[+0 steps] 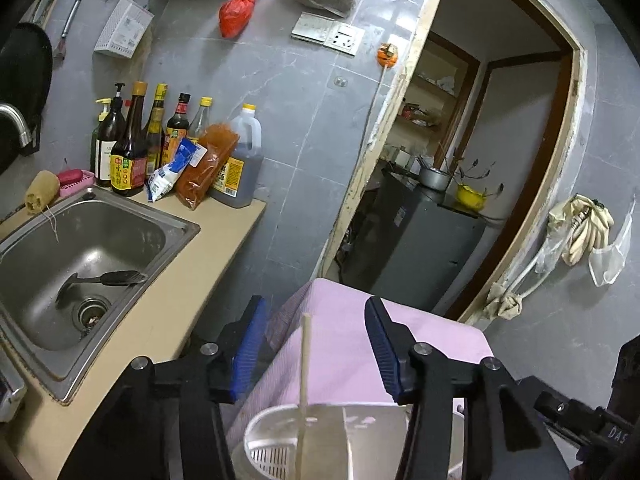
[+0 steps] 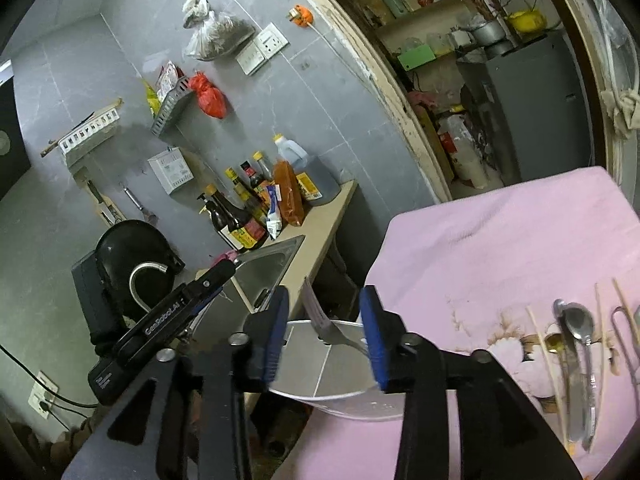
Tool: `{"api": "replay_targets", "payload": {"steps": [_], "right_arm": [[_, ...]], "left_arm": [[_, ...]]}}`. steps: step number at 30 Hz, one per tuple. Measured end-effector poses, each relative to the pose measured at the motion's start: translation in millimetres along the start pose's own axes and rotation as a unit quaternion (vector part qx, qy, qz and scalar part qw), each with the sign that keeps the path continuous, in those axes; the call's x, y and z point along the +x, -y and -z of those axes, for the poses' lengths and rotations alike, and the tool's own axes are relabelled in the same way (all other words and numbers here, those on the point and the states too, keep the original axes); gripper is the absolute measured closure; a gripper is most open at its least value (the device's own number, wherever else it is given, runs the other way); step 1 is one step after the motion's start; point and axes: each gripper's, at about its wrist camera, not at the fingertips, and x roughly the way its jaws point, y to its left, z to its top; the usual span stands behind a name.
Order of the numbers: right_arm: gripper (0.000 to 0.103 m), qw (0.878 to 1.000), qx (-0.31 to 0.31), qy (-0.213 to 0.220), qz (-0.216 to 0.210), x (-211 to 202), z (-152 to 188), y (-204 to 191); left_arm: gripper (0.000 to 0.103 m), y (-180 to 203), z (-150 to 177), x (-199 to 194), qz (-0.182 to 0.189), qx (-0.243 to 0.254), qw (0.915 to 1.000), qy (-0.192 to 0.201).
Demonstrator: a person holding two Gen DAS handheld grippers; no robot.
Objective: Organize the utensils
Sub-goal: 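Carry the chopstick and fork into the white caddy and release both, then return both tools to the utensils and grasp another chopstick with the left tool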
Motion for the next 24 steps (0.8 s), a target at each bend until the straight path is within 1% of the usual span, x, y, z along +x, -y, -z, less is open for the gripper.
{"api": "replay_targets", "payload": {"steps": [1, 2, 3, 4, 5, 6, 8, 10, 12, 14, 16, 18, 20, 24], "right_arm": [[0.063, 1.000, -0.006, 0.005, 0.007, -5.9, 0.0, 0.0], [0.058, 1.000, -0.011, 0.010, 0.015, -11.3, -1.0, -0.2], [0.055, 0.999, -0.017, 0.018, 0.023, -17.8, -2.2, -0.3], [0.051, 0.999, -0.022, 0.025, 0.027, -22.3, -4.0, -0.6], [0.046, 0.998, -0.032, 0.036, 0.038, -30.8, -5.2, -0.6], [0.043, 0.997, -0.039, 0.045, 0.046, -37.3, -7.5, -0.9], [0.032, 0.994, -0.056, 0.067, 0.066, -53.6, -11.4, 0.9], [0.024, 0.989, -0.073, 0.090, 0.089, -70.7, -15.6, 4.2], [0.021, 0.985, -0.086, 0.107, 0.107, -85.8, -20.8, 7.5], [0.015, 0.980, -0.099, 0.120, 0.127, -101.6, -25.2, 13.6], [0.011, 0.976, -0.104, 0.130, 0.139, -114.2, -29.5, 19.1], [0.010, 0.971, -0.110, 0.142, 0.156, -130.0, -33.6, 29.4], [0.005, 0.968, -0.114, 0.146, 0.169, -142.0, -38.4, 37.5], [0.005, 0.962, -0.121, 0.154, 0.190, -164.4, -44.9, 58.1]], "left_arm": [[0.051, 2.5, 0.9, -2.0, 0.000, 0.003, 1.0000, 0.000], [0.047, 6.7, 2.3, -6.3, 0.000, 0.006, 1.0000, 0.001], [0.042, 9.8, 3.0, -9.2, 0.000, 0.008, 1.0000, 0.003], [0.040, 14.1, 4.1, -13.4, 0.001, 0.009, 1.0000, 0.005], [0.036, 17.3, 4.7, -16.5, 0.001, 0.009, 0.9999, 0.006], [0.031, 23.8, 5.9, -21.6, -0.001, 0.012, 0.9999, 0.010], [0.026, 34.5, 8.0, -28.9, -0.003, 0.019, 0.9997, 0.018], [0.023, 50.0, 10.3, -37.0, -0.004, 0.032, 0.9991, 0.028], [0.017, 65.4, 13.7, -43.6, -0.002, 0.043, 0.9985, 0.035], [0.014, 78.8, 16.6, -49.3, 0.000, 0.049, 0.9978, 0.044], [0.012, 95.8, 21.8, -55.7, 0.003, 0.061, 0.9965, 0.057], [0.007, 111.9, 27.5, -61.4, 0.004, 0.072, 0.9951, 0.067], [0.006, 125.3, 32.3, -65.2, 0.006, 0.083, 0.9939, 0.073], [0.005, 156.3, 47.3, -70.2, 0.013, 0.107, 0.9912, 0.076]]}}
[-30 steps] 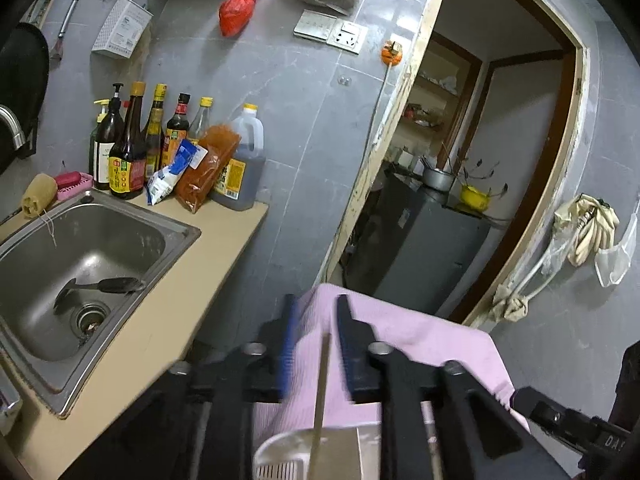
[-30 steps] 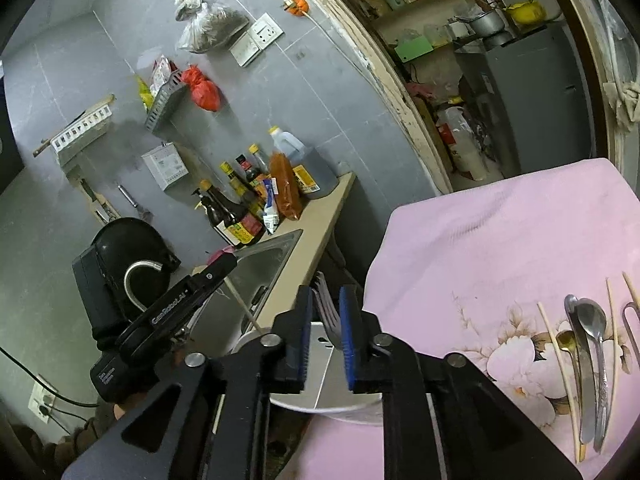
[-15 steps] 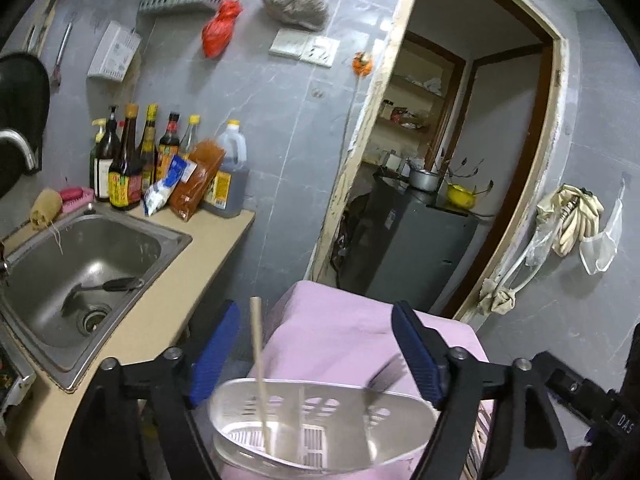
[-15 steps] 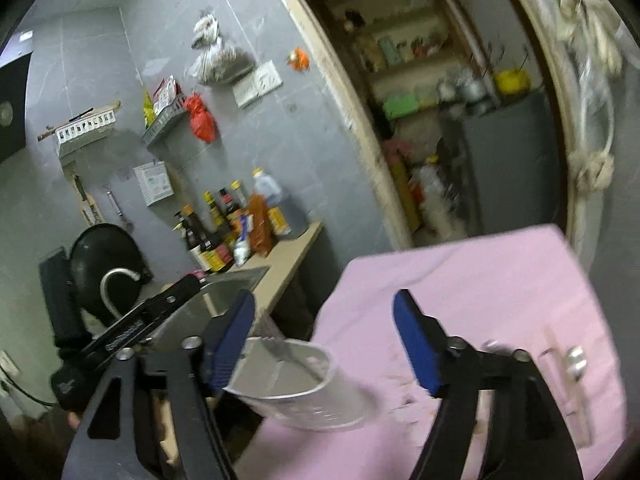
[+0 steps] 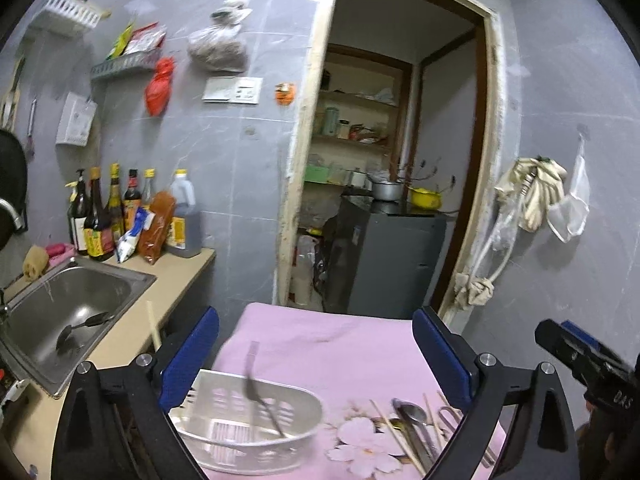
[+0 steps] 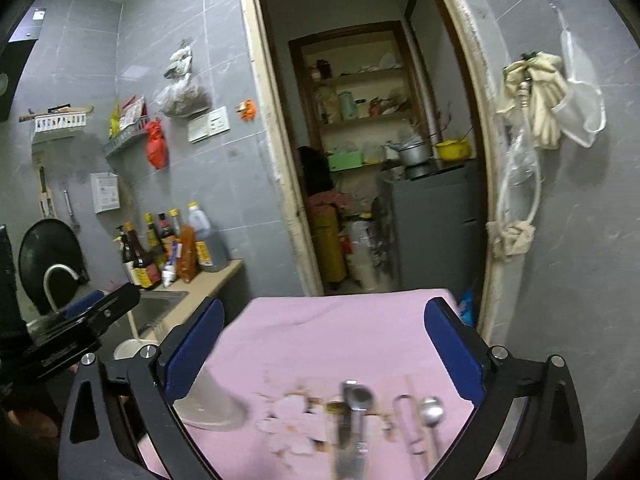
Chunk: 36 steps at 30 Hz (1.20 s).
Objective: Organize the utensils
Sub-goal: 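Return both tools to the utensils and grasp another chopstick with the left tool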
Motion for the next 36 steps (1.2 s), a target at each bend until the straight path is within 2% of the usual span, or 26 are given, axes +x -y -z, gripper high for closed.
{"api": "replay_targets", "payload": {"steps": [10, 18, 24, 27, 30, 31, 32, 35, 36], "right_arm": [[0.004, 0.999, -0.002, -0.030, 0.034, 4.0, 6.4, 68.5], [0.004, 0.995, -0.003, -0.097, 0.034, 40.5, 40.6, 113.3], [0.004, 0.989, 0.030, -0.143, 0.019, 81.4, 89.8, 131.9], [0.004, 0.985, 0.036, -0.169, 0.009, 97.3, 109.0, 133.8], [0.005, 0.981, 0.041, -0.191, -0.002, 110.2, 121.9, 136.1], [0.007, 0.980, 0.040, -0.195, -0.004, 114.0, 124.5, 136.8], [0.016, 0.979, 0.039, -0.198, -0.005, 116.8, 126.8, 137.2], [0.038, 0.977, 0.036, -0.211, -0.014, 129.0, 131.6, 138.2], [0.041, 0.976, 0.037, -0.215, -0.018, 132.7, 132.5, 139.7]], "left_arm": [[0.005, 68.0, 32.4, 4.0, 0.016, 0.026, 0.9993, -0.022], [0.005, 103.0, 64.7, 34.7, 0.017, 0.059, 0.9958, -0.068], [0.005, 108.3, 104.0, 77.4, 0.004, 0.060, 0.9913, -0.117], [0.005, 102.7, 121.6, 99.4, -0.005, 0.043, 0.9878, -0.150], [0.005, 93.1, 135.0, 117.8, 0.005, 0.026, 0.9831, -0.181], [0.005, 91.6, 138.0, 122.0, 0.008, 0.023, 0.9820, -0.187], [0.007, 90.4, 140.1, 126.2, 0.010, 0.021, 0.9812, -0.192], [0.022, 86.4, 146.8, 137.3, 0.023, 0.010, 0.9778, -0.208], [0.030, 86.0, 149.1, 141.2, 0.029, 0.006, 0.9759, -0.216]]}}
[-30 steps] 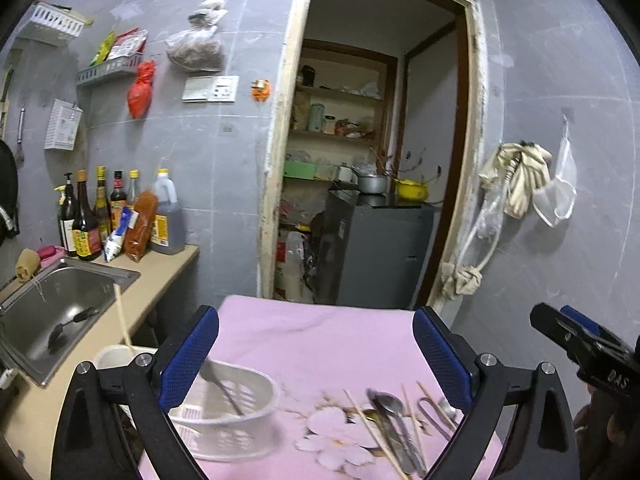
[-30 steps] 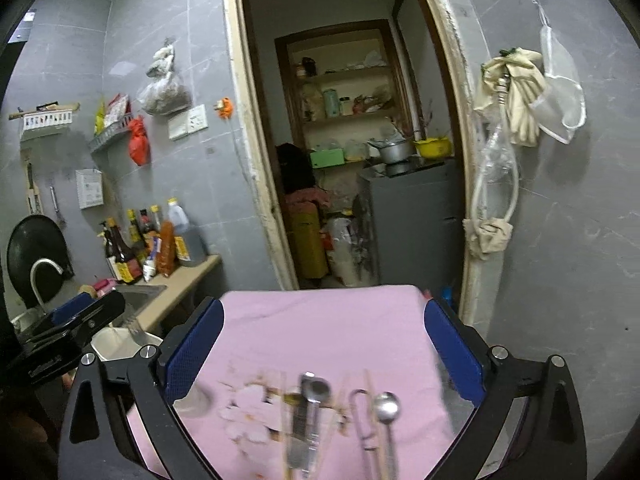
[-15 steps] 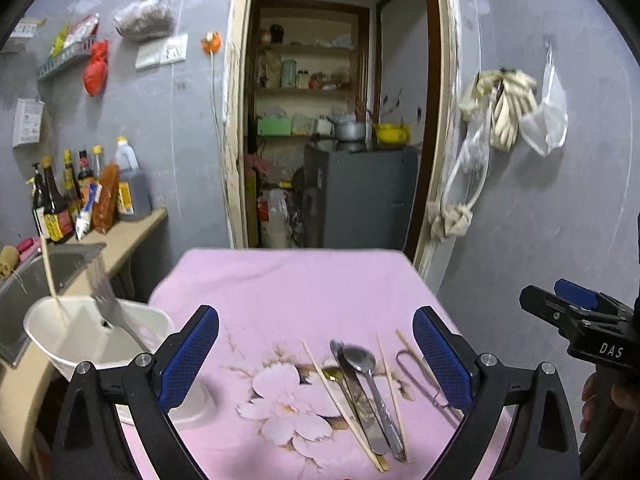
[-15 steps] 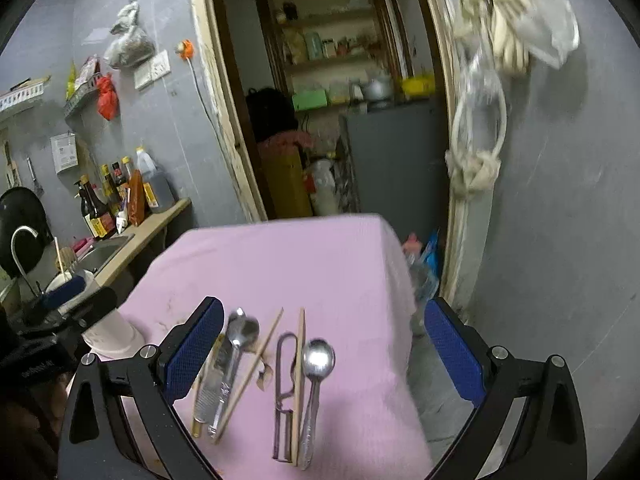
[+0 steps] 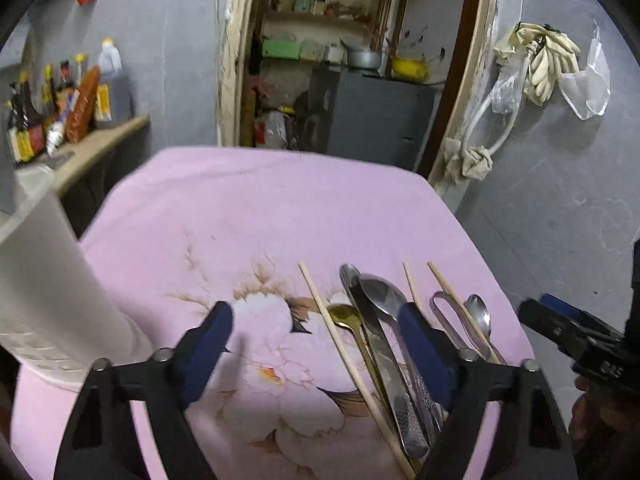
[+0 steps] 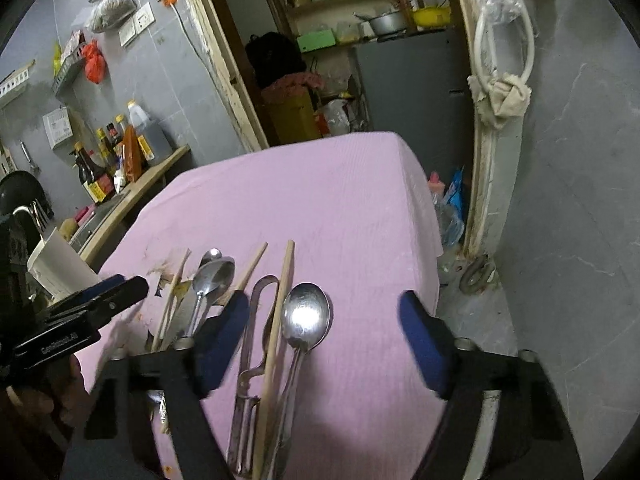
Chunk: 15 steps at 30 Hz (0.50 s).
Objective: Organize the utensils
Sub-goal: 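Return both tools to the utensils and grasp another chopstick with the left tool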
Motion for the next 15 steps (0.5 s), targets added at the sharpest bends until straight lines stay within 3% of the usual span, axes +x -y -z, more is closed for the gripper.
{"api": "replay_targets", "payload": {"steps": [2, 5, 10, 15], "right_arm": [[0.057, 1.000, -0.006, -0.006, -0.003, 6.0, -1.6, -0.1], [0.070, 1.000, -0.017, -0.023, -0.008, 16.1, -4.2, -0.3], [0.073, 0.998, -0.025, -0.053, -0.028, 31.5, -2.4, -0.5], [0.073, 0.996, -0.032, -0.074, -0.038, 41.4, -1.6, -2.6]], "left_arm": [[0.041, -0.1, 1.1, 7.6, 0.013, -0.003, 0.9998, -0.015], [0.054, 1.1, 2.3, 18.9, 0.029, -0.001, 0.9988, -0.039], [0.064, -2.1, 1.8, 38.4, 0.040, -0.020, 0.9960, -0.077], [0.073, -6.1, 0.9, 43.3, 0.039, -0.023, 0.9953, -0.086]]}}
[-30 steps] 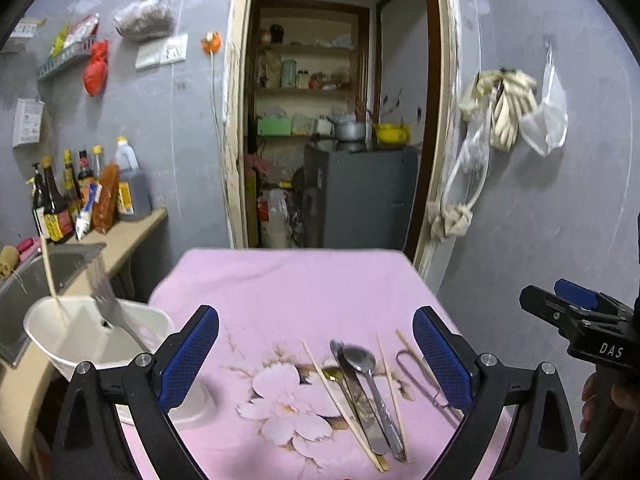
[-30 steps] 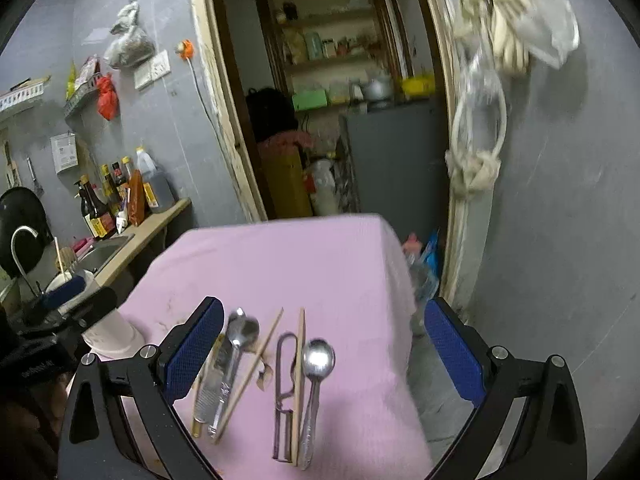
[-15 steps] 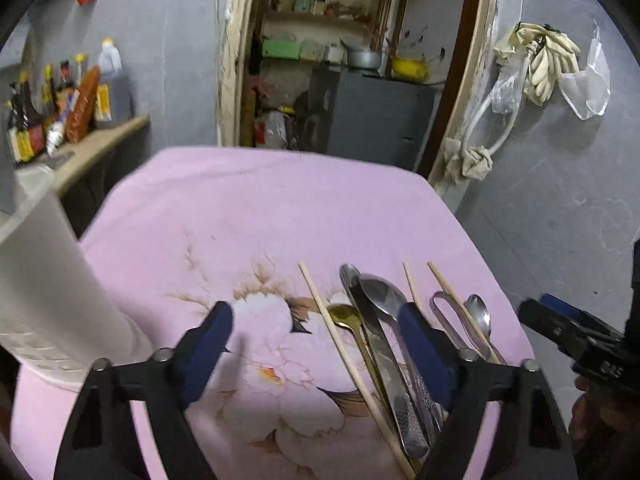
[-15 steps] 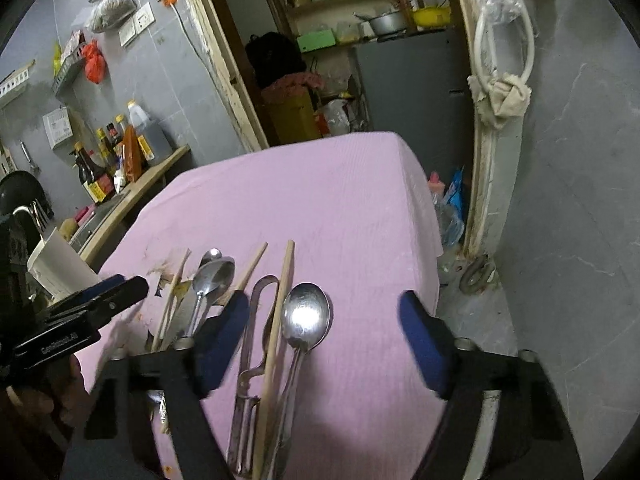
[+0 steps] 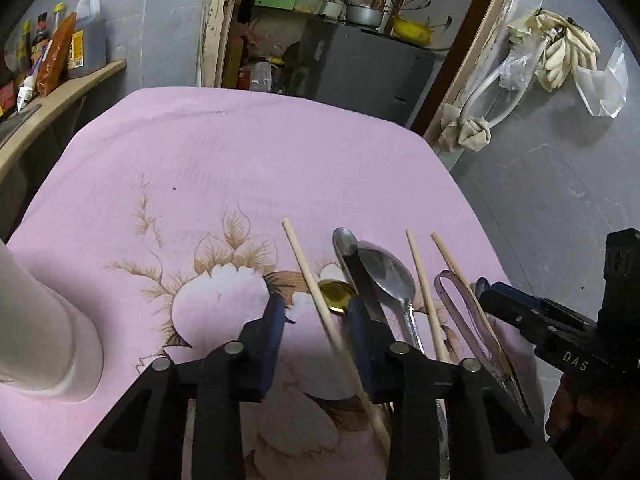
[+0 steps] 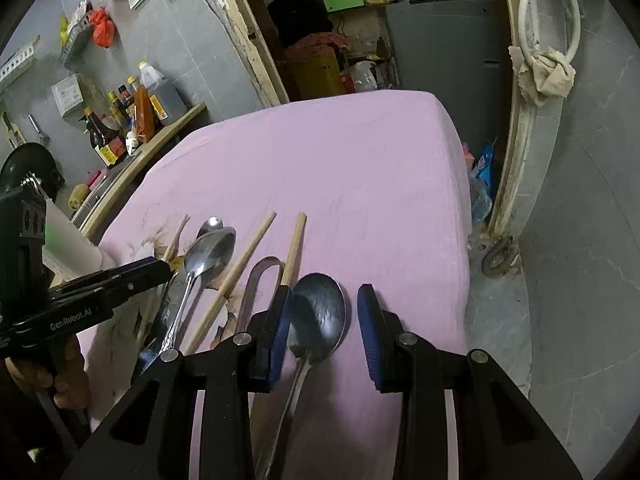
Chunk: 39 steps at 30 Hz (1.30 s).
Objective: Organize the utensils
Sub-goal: 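Return both tools to the utensils and grasp another chopstick with the left tool, then lift the chopstick with the left tool and drop it into the white caddy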
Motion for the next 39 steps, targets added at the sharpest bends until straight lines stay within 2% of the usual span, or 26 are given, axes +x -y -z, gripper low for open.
{"api": "replay_targets", "payload": {"steps": [8, 12, 16, 19, 21, 25, 32, 39], "right_arm": [[0.073, 1.000, -0.025, -0.003, 0.010, 1.7, -4.1, -5.5], [0.073, 0.998, -0.054, -0.012, 0.026, 1.8, -5.8, -14.2], [0.089, 0.997, -0.064, -0.032, 0.030, 1.3, -10.8, -14.4], [0.095, 0.997, -0.047, -0.050, 0.022, -1.3, -15.5, -9.7], [0.097, 0.998, -0.035, -0.054, 0.015, -5.2, -14.7, -8.9], [0.101, 0.998, -0.025, -0.045, 0.022, -15.9, -10.8, -7.8], [0.101, 0.999, -0.003, -0.037, 0.037, -42.2, 5.8, -18.1], [0.101, 0.998, 0.026, -0.027, 0.046, -56.2, 24.8, -14.2]], "left_arm": [[0.074, 3.0, -10.4, 6.5, 0.000, 0.007, 0.9998, -0.017], [0.081, 4.7, -16.2, 12.6, 0.021, 0.000, 0.9991, -0.036], [0.083, 2.2, -19.7, 14.4, 0.031, -0.008, 0.9984, -0.047], [0.088, -2.7, -21.3, 12.7, 0.039, -0.022, 0.9978, -0.049], [0.098, -7.5, -21.6, 11.3, 0.037, -0.037, 0.9973, -0.052], [0.098, -11.0, -15.7, 7.0, 0.038, -0.039, 0.9969, -0.058], [0.096, -12.0, -10.5, 6.3, 0.036, -0.031, 0.9956, -0.080], [0.096, 0.2, -16.8, 10.5, 0.018, 0.028, 0.9934, -0.110]]}}
